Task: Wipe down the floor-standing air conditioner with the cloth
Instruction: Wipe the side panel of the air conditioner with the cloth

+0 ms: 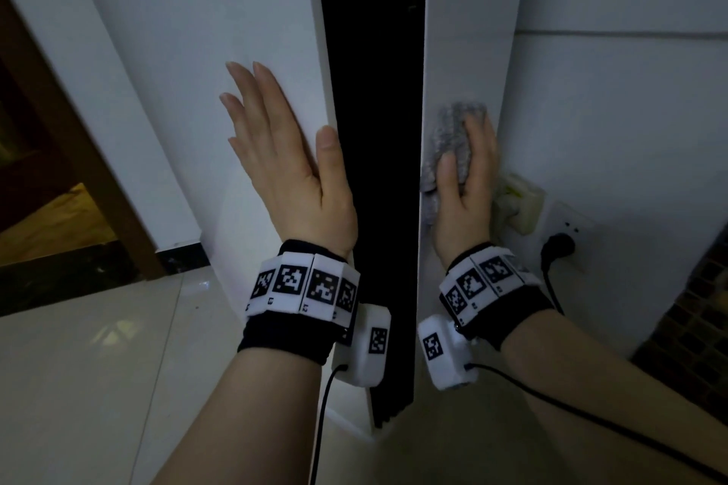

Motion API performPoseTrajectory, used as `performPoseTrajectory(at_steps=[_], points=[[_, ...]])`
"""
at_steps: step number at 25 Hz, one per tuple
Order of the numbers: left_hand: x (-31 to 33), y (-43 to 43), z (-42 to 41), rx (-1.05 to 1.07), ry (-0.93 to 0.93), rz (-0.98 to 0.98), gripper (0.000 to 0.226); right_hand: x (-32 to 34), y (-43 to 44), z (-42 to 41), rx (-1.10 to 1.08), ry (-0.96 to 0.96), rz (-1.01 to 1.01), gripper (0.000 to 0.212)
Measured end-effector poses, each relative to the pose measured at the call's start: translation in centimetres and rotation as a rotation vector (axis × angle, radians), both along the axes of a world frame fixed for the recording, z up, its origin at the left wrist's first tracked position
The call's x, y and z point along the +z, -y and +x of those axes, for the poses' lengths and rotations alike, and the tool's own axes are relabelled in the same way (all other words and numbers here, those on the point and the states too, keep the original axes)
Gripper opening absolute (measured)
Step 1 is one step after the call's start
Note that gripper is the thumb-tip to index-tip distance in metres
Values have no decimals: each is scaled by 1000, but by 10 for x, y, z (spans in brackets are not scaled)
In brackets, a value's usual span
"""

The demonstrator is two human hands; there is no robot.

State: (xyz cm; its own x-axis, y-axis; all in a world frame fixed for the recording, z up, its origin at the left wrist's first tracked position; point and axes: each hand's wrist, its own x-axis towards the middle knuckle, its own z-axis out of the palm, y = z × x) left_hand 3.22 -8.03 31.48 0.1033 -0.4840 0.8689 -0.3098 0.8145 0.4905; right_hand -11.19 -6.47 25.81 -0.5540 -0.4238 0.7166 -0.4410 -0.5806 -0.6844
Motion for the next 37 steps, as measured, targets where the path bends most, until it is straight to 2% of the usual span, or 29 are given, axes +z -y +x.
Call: performPoseTrajectory(at_steps=[2, 5, 9, 13, 17, 21, 25, 28, 33, 37], points=[[-2, 1, -1, 15, 6, -17, 65, 1, 2, -3, 8, -32, -35, 37], [-1, 1, -2, 26, 2, -42, 62, 18, 7, -16, 59, 161, 38, 33], [-1, 1, -5, 53, 17, -109, 51, 16, 5, -12, -22, 12, -15, 36], [1, -1, -7, 68, 25, -145, 49, 22, 8, -15, 27, 208, 24, 36], [2, -4, -8, 76, 40, -175, 48, 12, 6, -16, -24, 36, -25, 36], [3, -5, -9, 79, 45, -175, 47, 13, 9, -25, -14, 132, 20, 38], [6, -11, -14, 82, 40, -227, 48, 12, 8, -25, -9, 173, -30, 31], [11, -14, -19, 94, 29, -243, 49, 18, 14, -28, -39, 280, 32, 34], [17, -20, -29, 151, 17, -257, 50, 9, 20, -31, -70, 172, 58, 41], [16, -24, -34, 232, 67, -271, 49, 9, 22, -53, -54, 205, 148, 44]])
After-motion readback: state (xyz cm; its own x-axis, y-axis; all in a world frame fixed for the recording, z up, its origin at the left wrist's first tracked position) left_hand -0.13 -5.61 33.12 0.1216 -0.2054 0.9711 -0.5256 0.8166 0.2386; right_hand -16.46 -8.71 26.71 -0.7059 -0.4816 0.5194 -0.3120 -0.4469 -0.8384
